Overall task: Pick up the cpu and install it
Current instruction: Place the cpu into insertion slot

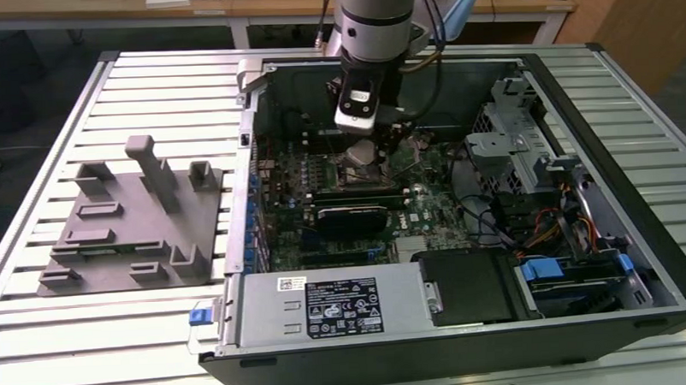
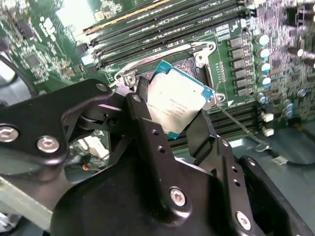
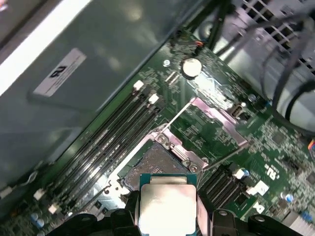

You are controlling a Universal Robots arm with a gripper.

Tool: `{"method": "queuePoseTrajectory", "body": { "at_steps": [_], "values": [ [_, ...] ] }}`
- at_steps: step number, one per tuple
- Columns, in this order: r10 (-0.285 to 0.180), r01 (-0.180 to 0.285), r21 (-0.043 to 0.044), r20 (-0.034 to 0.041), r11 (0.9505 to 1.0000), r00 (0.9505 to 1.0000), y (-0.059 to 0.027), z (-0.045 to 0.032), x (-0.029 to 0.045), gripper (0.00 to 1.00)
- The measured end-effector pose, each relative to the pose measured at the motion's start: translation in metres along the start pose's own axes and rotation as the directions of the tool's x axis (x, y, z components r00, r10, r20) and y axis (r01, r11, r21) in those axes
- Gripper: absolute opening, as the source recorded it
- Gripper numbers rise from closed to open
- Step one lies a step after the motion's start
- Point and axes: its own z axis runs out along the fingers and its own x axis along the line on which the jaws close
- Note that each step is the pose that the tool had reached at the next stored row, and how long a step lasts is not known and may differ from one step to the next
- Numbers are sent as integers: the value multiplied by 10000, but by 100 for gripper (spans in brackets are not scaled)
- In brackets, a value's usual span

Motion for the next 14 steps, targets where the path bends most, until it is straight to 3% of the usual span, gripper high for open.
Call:
{"method": "queuePoseTrajectory", "body": {
  "at_steps": [4,7,11,14],
  "values": [
    [734,-734,7,20,9973,9973,0,3,0,54],
    [1271,-1271,11,35,9919,9919,0,5,0,54],
    [1990,-1990,16,55,9800,9800,0,9,0,54],
    [2516,-2517,17,70,9678,9678,0,13,0,54]
  ]
}}
